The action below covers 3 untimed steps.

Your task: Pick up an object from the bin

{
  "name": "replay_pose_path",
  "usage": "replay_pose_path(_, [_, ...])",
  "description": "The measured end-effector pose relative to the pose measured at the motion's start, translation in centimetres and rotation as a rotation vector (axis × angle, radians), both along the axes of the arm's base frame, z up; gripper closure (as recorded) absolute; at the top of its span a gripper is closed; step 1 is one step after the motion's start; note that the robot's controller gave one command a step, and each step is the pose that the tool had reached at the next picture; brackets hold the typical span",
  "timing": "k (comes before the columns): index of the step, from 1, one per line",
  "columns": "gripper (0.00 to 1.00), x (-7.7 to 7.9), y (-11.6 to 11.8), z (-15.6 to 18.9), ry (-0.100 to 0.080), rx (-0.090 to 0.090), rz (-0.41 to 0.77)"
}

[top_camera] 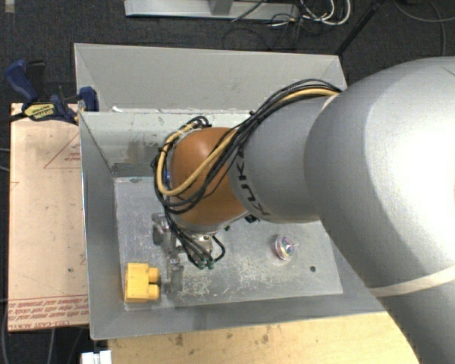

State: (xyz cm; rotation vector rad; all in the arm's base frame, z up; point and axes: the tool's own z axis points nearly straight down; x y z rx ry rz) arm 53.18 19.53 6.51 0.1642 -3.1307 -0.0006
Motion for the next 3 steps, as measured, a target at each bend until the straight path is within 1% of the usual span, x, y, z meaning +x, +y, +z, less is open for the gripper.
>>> replay_pose_path(1, [0.00, -3.7, 4.3, 0.9, -0.011, 0.004, 0.162])
replay_pose_path(2, [1.00, -3.7, 4.0, 0.8, -0.007, 0.001, 0.158])
replay_pose_path(3, [1.00, -3.6, 5.2, 15.3, -0.017, 0.005, 0.145])
